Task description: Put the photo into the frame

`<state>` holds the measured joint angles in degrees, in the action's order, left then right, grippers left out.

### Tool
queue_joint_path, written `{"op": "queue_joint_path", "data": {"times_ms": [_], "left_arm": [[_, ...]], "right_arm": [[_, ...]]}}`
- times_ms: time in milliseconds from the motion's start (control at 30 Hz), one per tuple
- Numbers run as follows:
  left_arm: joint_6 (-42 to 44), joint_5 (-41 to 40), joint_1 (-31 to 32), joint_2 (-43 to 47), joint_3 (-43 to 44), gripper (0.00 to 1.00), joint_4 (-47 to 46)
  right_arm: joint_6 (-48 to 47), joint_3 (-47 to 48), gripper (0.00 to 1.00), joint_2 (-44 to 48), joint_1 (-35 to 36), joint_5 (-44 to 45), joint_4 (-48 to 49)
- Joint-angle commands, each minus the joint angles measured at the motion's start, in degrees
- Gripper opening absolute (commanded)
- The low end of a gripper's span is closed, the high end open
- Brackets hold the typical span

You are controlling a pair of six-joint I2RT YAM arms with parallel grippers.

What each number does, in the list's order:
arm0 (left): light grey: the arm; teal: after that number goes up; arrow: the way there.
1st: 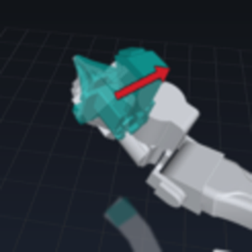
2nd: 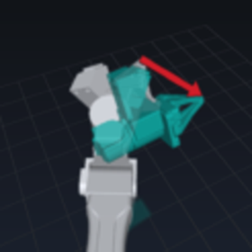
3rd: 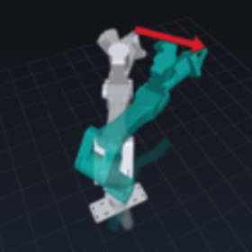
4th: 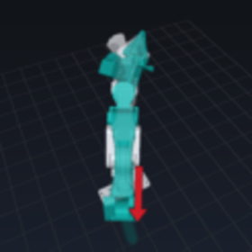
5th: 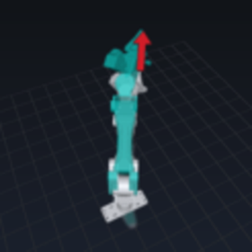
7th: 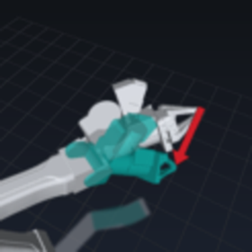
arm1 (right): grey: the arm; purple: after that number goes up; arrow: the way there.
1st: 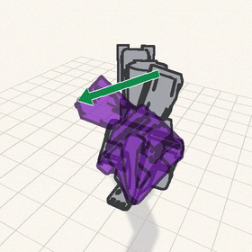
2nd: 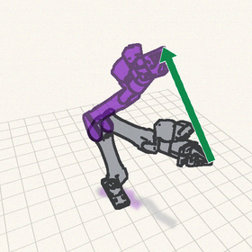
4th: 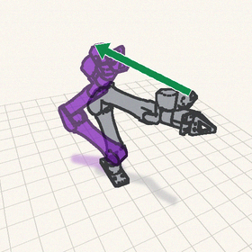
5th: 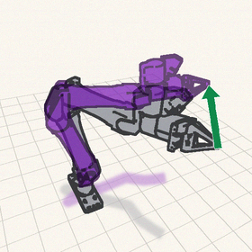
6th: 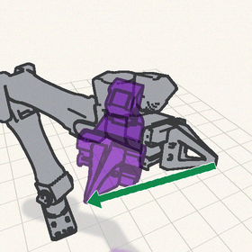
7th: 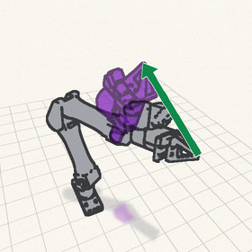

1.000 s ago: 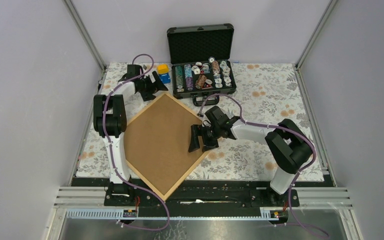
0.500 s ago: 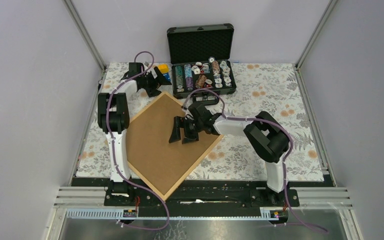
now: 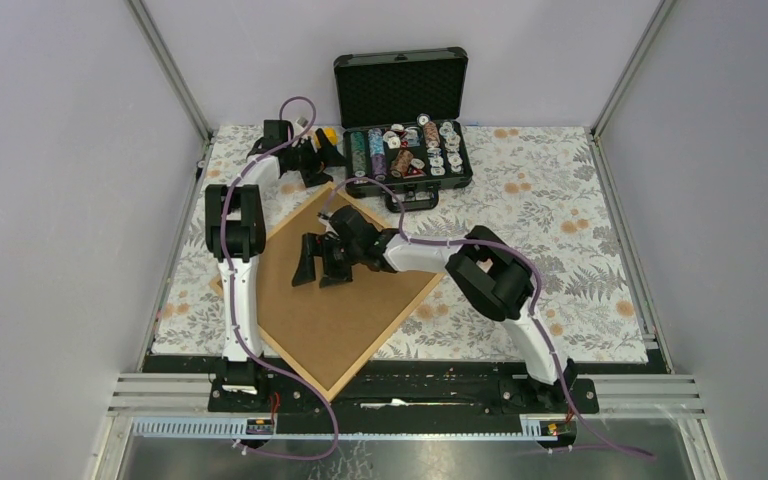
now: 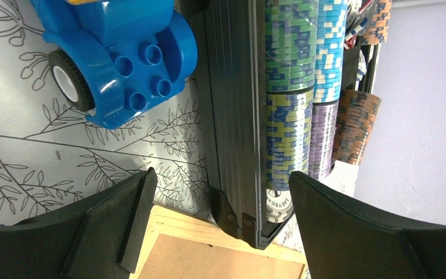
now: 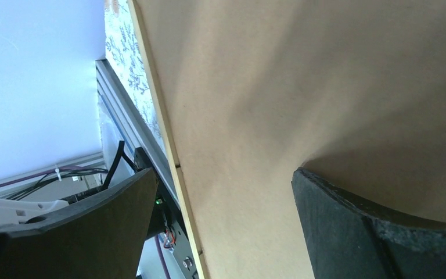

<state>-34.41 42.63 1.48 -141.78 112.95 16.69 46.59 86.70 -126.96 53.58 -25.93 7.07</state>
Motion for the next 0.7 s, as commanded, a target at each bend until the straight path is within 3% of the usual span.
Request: {"op": "queue_joint_path", "data": {"times_ms": [0,100,200,367,467,667], "left_arm": [[3.91,4.81,5.32,-5.14,-3.26,0.93,15.18],[5.35,4.8,5.46,-4.27,-3.14,0.93,16.7],[7.71,2.5,5.46,-1.08,-2.0,0.94,19.67],[9.3,-13.15,5.21,13.55,-5.29,0.99,22.39],[7.87,-23.94,5.2,26.22,-13.62,0.99,21.68],[-0.11,-41.22,3.7,48.78,-39.28,0.99,25.7]], "right_arm": [[0.87,5.0,0.95,-4.27,0.56,0.51,-0.9],[-1.15,7.27,0.95,-4.07,0.24,-1.33,-3.94],[-6.67,3.94,0.96,1.91,-1.14,-2.34,-7.67],[-19.93,-2.77,1.0,13.01,-6.98,0.71,-21.09],[-26.22,-7.82,1.0,18.83,-14.14,4.83,-25.55],[-32.54,-10.45,1.0,22.19,-23.02,12.36,-29.28]]}}
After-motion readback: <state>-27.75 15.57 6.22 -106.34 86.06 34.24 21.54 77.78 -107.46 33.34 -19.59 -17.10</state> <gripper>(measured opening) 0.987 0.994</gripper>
